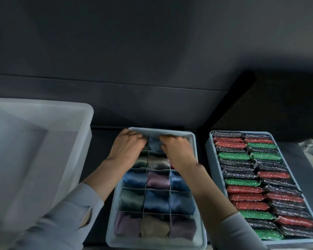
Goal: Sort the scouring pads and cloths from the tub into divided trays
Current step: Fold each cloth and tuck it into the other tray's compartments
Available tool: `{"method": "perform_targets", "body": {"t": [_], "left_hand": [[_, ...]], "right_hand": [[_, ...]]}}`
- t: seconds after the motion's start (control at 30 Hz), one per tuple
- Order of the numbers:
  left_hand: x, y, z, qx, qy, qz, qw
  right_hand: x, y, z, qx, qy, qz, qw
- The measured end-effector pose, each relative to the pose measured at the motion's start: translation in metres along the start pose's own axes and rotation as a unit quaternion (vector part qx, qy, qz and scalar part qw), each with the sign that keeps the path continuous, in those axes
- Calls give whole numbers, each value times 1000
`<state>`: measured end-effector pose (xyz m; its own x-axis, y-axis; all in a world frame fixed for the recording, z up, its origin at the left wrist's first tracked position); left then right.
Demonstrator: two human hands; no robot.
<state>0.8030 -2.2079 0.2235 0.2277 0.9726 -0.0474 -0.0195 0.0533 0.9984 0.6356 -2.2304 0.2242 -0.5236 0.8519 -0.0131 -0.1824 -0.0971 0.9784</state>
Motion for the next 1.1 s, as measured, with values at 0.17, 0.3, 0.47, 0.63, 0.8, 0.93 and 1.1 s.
{"method": "perform_targets", "body": {"t": [0.17,0.3,0.47,0.63,0.8,0.93,1.1], "left_hand": [[-10,-6,0,-81,-13,47,996],[-7,-7,0,-61,18,35,997],[-6,-6,-3,-67,23,33,997],[-4,3,-13,-93,9,24,995],[3,12,-4,-12,8,2,1000],[30,15,5,75,-4,-32,997],[46,11,-11,37,1,53,998]], "right_hand": [[-11,-7,4,16,-1,63,998],[-5,-13,4,-25,-28,30,999],[-3,-6,2,-34,-32,27,999],[2,3,3,-15,-23,30,999],[19,7,4,-126,-13,-110,986],[48,2,6,-145,-11,-112,983],[42,-10,20,-51,2,4,999]]}}
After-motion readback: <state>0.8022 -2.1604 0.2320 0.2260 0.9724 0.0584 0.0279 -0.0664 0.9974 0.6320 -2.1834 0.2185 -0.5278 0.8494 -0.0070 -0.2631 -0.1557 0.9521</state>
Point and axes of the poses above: each hand's wrist, its own x-axis away from the middle knuckle, its own y-axis out of the back of the hand, z = x × y, the point moved 1 cm from there along -x, towards the middle knuckle, and after that the axes turned 6 degrees about y, right-handed, at the moved point
